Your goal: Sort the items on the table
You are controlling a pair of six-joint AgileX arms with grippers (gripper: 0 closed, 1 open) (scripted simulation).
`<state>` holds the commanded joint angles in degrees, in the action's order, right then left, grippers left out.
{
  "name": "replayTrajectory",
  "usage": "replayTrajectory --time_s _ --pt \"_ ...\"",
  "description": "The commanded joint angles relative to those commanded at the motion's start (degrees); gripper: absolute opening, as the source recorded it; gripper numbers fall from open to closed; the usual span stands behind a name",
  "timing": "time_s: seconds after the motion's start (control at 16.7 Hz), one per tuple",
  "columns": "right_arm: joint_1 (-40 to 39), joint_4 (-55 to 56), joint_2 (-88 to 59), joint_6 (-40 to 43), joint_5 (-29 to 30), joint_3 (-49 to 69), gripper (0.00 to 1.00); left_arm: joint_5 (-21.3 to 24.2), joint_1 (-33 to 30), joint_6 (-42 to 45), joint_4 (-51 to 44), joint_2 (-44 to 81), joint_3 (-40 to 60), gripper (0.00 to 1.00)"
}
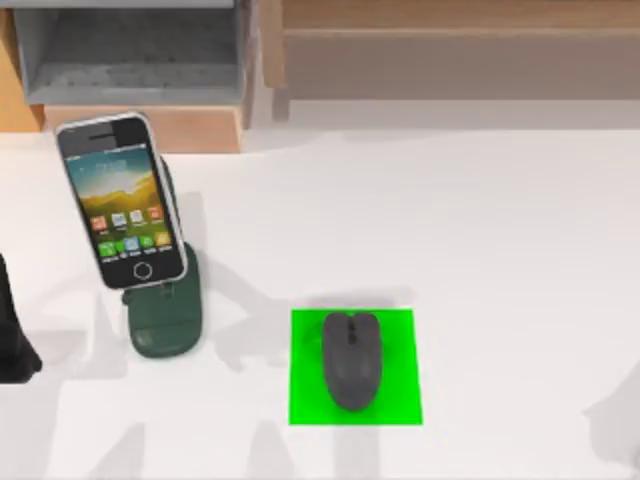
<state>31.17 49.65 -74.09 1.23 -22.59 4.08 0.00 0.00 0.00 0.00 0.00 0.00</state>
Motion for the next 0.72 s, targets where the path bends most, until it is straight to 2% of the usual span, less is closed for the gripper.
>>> replayTrajectory --time_s 0.36,0.72 --pt "7.1 24.5 -30.1 -0.5 -7.3 10.1 1.00 0.0 0.0 0.0 0.0 0.0 0.0 1.00" --pt "8.1 43.3 -47.7 -1.2 -12.0 21.4 1.00 0.0 0.0 0.0 0.0 0.0 0.0 1.00"
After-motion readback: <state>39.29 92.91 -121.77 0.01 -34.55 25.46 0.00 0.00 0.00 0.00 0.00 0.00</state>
